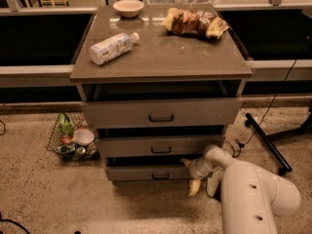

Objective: Open bottom drawer

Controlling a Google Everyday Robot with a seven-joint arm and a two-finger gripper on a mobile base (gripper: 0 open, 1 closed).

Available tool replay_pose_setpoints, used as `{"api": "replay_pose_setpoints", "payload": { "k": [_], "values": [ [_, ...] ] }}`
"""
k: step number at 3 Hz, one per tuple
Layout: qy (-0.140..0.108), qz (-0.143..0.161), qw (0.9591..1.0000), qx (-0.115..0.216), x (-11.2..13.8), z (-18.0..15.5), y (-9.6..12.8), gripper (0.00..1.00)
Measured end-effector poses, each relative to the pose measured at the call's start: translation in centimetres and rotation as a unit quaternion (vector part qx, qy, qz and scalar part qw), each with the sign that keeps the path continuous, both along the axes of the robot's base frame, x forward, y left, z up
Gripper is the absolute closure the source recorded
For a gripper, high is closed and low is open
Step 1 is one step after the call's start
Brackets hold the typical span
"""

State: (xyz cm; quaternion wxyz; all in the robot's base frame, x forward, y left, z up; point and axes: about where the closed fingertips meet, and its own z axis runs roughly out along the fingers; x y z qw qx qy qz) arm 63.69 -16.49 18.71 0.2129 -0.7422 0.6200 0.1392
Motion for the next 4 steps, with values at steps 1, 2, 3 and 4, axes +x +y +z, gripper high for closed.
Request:
{"api": "replay_pose_setpoints", "payload": {
  "k": [1, 2, 3, 4],
  "values": [
    [0.013, 0.005, 0.9998, 0.014, 0.0, -1.3, 0.3, 0.17],
    [0.022, 0.000, 0.9994, 0.026, -0.7, -2.0, 0.0, 0.40],
    [0.016, -0.006, 0.9995, 0.027, -0.5, -1.3, -0.3, 0.71],
    [0.016, -0.006, 0.9995, 0.027, -0.4, -0.6, -0.1, 0.94]
  ]
}}
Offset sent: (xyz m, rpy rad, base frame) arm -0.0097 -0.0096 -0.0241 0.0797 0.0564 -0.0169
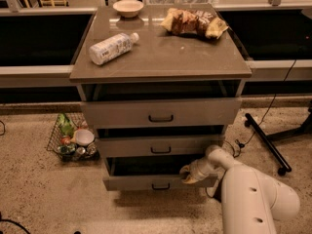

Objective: Open bottom drawer

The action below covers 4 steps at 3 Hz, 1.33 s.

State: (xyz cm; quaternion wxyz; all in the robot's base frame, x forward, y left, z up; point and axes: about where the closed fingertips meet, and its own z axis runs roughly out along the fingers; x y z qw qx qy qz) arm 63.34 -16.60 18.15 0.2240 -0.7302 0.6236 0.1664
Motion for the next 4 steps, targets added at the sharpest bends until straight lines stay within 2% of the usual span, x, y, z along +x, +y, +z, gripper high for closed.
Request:
{"api": "replay_pose_setpoints", "payload": {
  "k": [1, 2, 3, 4],
  "values": [
    [0.000, 0.000, 1.0000, 0.000, 0.00, 0.51, 0.06, 1.00],
    [-0.003, 0.004, 1.0000, 0.006, -0.59, 0.75, 0.14, 0.83],
    [-0.003, 0.004, 1.0000, 0.006, -0.60, 0.74, 0.15, 0.51],
    [-0.003, 0.004, 1.0000, 0.006, -0.60, 0.74, 0.15, 0.29]
  ]
}}
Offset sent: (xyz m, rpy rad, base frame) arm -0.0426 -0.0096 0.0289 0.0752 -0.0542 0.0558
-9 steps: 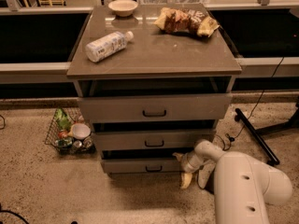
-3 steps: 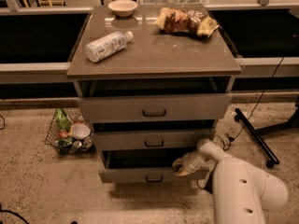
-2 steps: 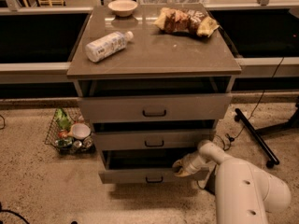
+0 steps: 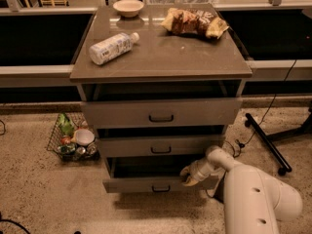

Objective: Open bottom drawer

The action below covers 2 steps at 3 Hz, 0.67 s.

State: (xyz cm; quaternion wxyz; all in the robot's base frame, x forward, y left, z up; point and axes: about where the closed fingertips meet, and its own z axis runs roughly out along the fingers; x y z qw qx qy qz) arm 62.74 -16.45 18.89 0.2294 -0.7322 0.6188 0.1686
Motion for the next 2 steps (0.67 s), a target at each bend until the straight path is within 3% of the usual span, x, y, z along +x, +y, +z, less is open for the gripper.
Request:
{"api": "replay_pose_setpoints", "payload": {
  "k": [1, 2],
  "values": [
    [0.000, 0.000, 1.0000, 0.000, 0.0, 0.0, 0.0, 0.05],
    [0.010, 0.003, 0.9999, -0.010, -1.1, -0.6, 0.6, 0.00]
  ]
}}
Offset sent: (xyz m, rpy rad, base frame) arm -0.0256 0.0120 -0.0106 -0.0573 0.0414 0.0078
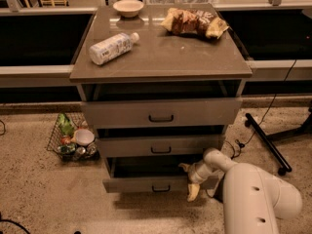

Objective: Open bottom drawer

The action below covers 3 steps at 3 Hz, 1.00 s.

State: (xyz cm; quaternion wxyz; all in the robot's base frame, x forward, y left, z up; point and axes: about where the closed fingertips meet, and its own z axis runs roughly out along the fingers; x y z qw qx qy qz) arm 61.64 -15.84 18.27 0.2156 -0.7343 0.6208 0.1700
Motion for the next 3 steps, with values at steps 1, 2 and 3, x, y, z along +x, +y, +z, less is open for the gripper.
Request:
{"api": "replay_pose_setpoints", "payload": {
  "k": [1, 2, 3],
  "values": [
    [0.038, -0.004, 0.9991, -0.021, -2.1, -1.7, 0.7, 0.00],
    [0.074, -0.013, 0.9965, -0.038, -3.9, -2.4, 1.0, 0.00],
    [0.092, -0.015, 0.9946, -0.047, -5.4, -1.8, 1.2, 0.18]
  ]
}}
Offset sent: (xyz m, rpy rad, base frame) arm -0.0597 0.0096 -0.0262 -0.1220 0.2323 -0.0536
